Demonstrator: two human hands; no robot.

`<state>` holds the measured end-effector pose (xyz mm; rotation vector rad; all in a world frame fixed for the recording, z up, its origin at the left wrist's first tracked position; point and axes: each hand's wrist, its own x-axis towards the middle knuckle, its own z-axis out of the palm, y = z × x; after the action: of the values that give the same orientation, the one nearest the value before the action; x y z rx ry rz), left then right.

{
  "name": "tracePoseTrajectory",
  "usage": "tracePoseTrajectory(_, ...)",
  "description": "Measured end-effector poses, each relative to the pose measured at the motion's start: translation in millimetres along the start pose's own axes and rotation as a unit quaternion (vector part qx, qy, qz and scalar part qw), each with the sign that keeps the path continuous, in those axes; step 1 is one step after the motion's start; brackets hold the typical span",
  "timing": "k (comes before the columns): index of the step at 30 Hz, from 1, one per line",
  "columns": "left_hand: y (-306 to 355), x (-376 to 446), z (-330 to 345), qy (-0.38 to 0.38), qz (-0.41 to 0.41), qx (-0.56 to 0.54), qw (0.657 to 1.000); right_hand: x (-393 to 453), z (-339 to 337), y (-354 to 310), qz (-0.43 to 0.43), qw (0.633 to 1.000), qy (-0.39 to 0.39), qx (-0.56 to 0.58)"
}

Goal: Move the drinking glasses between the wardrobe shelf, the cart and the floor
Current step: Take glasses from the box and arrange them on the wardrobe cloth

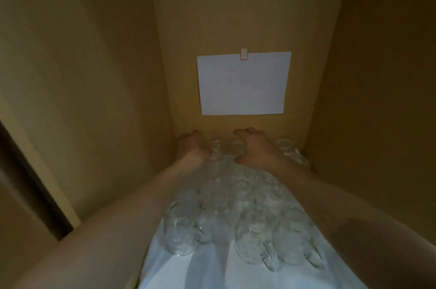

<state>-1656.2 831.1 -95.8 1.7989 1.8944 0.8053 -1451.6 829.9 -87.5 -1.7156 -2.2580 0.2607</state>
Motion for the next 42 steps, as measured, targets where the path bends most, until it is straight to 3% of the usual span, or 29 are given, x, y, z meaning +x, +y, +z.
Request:
tracePoseTrajectory(17, -37, 135, 24, -0.041, -0.142, 0.068, 0.987, 160, 44, 8, -0.048, 0.993, -0.101, 0.045)
tracePoseTrajectory(21, -38, 145, 35, -0.061, -0.136, 0.022, 0.989, 180, 60, 0, -0.06, 0.987, -0.141, 0.042)
tracePoseTrajectory(24, -40, 153, 44, -0.071, -0.137, 0.069, 0.986, 189, 69, 0, -0.074, 0.984, -0.163, 0.006)
tracePoseTrajectory(29, -55, 169, 56, -0.089, -0.16, 0.076, 0.98, 192, 75, 0, -0.084, 0.985, -0.146, -0.026)
tracePoseTrajectory(33, -59, 169, 57, -0.084, -0.168, 0.143, 0.972, 191, 72, -2, -0.076, 0.986, -0.142, -0.029)
tracePoseTrajectory(37, -57, 169, 54, -0.059, -0.142, 0.094, 0.984, 189, 69, -3, -0.059, 0.988, -0.141, -0.007)
tracePoseTrajectory(42, -39, 158, 34, -0.013, -0.127, 0.109, 0.986, 183, 49, -8, -0.041, 0.993, -0.107, 0.018)
